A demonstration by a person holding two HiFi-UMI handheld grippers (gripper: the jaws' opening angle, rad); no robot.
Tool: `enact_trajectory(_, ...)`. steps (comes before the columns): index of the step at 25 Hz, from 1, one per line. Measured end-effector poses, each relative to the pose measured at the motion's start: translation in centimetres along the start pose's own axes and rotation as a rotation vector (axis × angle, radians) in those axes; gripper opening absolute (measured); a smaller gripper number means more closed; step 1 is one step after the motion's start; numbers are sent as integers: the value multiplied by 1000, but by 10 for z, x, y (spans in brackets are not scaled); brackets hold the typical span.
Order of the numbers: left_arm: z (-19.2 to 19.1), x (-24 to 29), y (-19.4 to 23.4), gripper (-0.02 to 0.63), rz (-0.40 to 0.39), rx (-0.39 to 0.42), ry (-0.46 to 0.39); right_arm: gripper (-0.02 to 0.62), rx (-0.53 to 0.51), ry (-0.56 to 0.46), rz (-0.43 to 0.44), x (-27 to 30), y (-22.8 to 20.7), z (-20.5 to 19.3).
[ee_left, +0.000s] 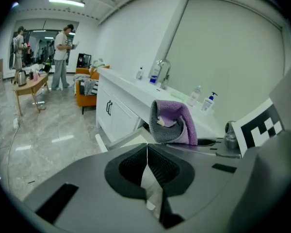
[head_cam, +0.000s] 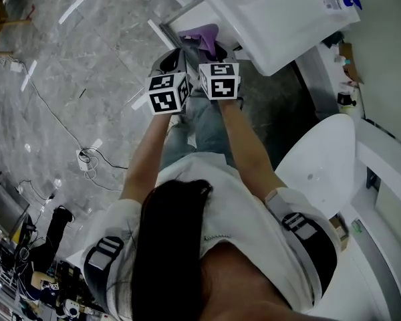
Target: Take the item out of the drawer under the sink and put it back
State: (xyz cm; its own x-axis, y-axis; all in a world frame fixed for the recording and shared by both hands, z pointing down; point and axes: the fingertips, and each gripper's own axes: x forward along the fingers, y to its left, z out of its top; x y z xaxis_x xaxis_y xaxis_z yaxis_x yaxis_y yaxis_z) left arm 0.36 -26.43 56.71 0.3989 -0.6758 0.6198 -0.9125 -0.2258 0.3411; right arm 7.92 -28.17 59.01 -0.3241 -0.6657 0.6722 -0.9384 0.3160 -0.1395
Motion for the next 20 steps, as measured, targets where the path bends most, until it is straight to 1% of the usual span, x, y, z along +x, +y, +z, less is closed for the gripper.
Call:
enact_trajectory(2, -3, 10, 3, 5, 2, -6, 8, 103, 6, 11, 7, 11, -6, -6)
enact_trajectory(6, -4, 26, 19, 5, 34, -33, 15, 103, 39, 7, 45, 39, -10, -13)
enact_trajectory(10, -6, 39, 24, 5, 30, -35, 22, 103, 11, 42, 32, 58, -19, -19)
enact_trajectory(15, -16, 55, 33, 5, 51, -54, 47, 104, 17, 68, 30, 83, -29, -28)
enact_trajectory(18, -22, 65, 35, 5, 53, -61, 58, 107, 29, 102, 35, 98, -35, -39)
enact_trajectory(20, -26, 72, 37, 5, 58, -54, 72, 108, 47, 142, 54, 111, -36, -48)
